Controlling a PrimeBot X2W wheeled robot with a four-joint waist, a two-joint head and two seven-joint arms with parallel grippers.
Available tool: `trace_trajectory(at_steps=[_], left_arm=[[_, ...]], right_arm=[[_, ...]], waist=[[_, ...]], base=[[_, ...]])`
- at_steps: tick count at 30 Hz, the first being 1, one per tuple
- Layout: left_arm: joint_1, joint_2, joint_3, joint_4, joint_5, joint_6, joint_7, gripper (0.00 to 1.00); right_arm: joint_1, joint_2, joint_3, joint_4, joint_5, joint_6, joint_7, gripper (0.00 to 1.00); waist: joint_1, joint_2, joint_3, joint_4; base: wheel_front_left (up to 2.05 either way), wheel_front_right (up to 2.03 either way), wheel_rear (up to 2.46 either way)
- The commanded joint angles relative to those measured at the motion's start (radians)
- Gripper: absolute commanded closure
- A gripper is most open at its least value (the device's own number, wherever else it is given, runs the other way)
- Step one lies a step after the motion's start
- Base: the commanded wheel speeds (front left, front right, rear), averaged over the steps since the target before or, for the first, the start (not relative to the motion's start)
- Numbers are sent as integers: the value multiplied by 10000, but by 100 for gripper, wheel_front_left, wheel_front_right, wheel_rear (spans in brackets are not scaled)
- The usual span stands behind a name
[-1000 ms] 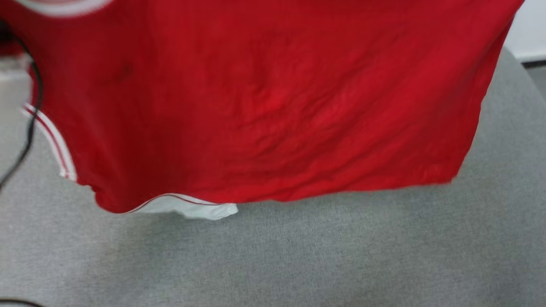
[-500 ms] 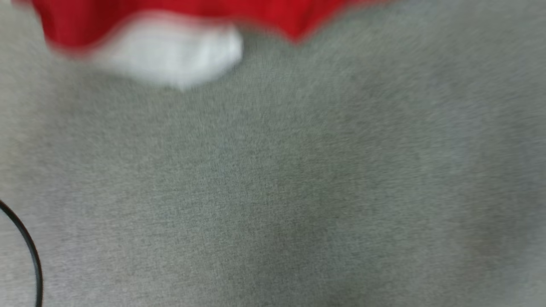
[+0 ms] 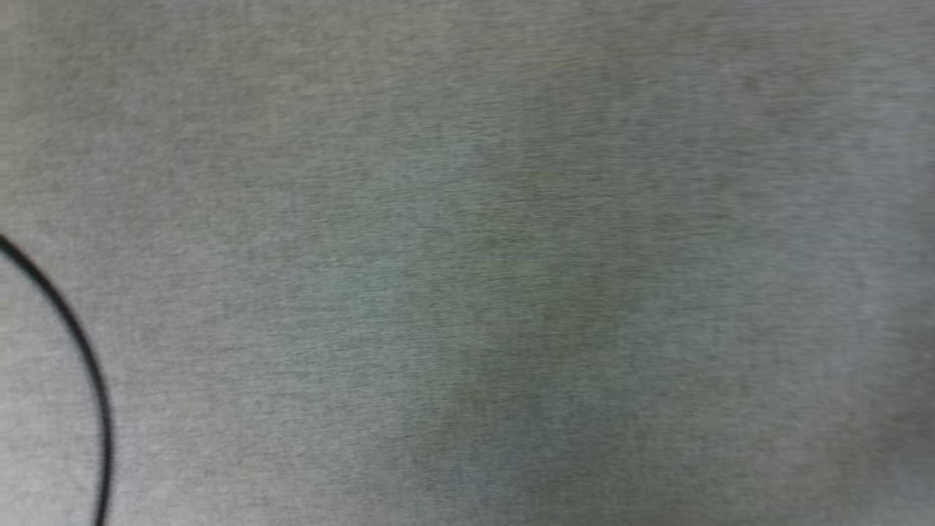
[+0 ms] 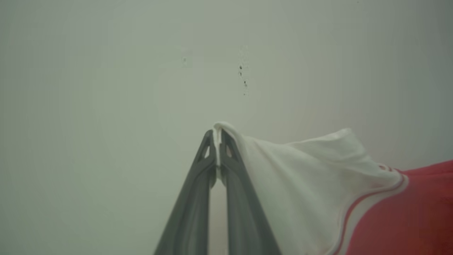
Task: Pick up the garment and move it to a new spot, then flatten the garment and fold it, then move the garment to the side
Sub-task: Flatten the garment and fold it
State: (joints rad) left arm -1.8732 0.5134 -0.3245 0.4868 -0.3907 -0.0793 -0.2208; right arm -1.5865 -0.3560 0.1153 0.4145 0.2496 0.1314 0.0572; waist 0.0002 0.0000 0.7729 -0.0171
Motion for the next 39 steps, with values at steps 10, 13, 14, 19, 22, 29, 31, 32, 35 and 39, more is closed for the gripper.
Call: trace_trajectory(at_steps=[10, 13, 14, 19, 22, 29, 31, 32, 35, 39], left_arm=[[3883, -666, -365, 19, -423, -268, -449, 100], [5516, -819, -325, -550, -373, -264, -458, 100], [6098, -854, -302, -735, -361, -251, -459, 100], [8953, -1063, -122, -1637, -488, -242, -452, 100], [10446, -1038, -80, -2005, -970, -339, -453, 100], [13315, -404, -628, -3084, -1412, -389, 129, 100], [14096, -140, -762, -3404, -1557, -401, 418, 100], [14462, -31, -763, -3553, -1662, -367, 520, 100], [15574, 303, -834, -4025, -1888, -256, 871, 100], [16919, 643, -881, -4610, -2161, -8, 1182, 100]], right_arm=[[2097, 288, 912, 1953, -40, -13, -1316, 100], [2930, 235, 1100, 2293, 201, -14, -1514, 100], [3190, 214, 1202, 2362, 316, -13, -1546, 100], [4595, -90, 1810, 2570, 1011, -13, -1617, 100], [5511, -264, 2148, 2481, 1566, -13, -1595, 100], [7724, -882, 2760, 2149, 2656, -13, -1277, 100], [8300, -947, 2752, 2058, 3073, -13, -1143, 100], [8596, -989, 2763, 2014, 3212, -13, -1067, 100], [9423, -1140, 2839, 1872, 3624, -14, -754, 100], [10423, -1301, 2800, 1582, 4115, -14, -350, 100]], waist=[[-2, 0, -412, 549], [-2, 0, -848, 627], [-2, 0, -1003, 646], [-2, 0, -2005, 743], [-2, 0, -2678, 782], [-2, 0, -4147, 898], [-2, 0, -4503, 865], [-2, 0, -4668, 848], [-2, 0, -5095, 798], [-2, 0, -5585, 697]], base=[[0, 0, 0], [0, 0, 0], [0, 0, 0], [0, 0, 0], [0, 0, 0], [0, 0, 0], [0, 0, 0], [0, 0, 0], [0, 0, 0], [0, 0, 0]])
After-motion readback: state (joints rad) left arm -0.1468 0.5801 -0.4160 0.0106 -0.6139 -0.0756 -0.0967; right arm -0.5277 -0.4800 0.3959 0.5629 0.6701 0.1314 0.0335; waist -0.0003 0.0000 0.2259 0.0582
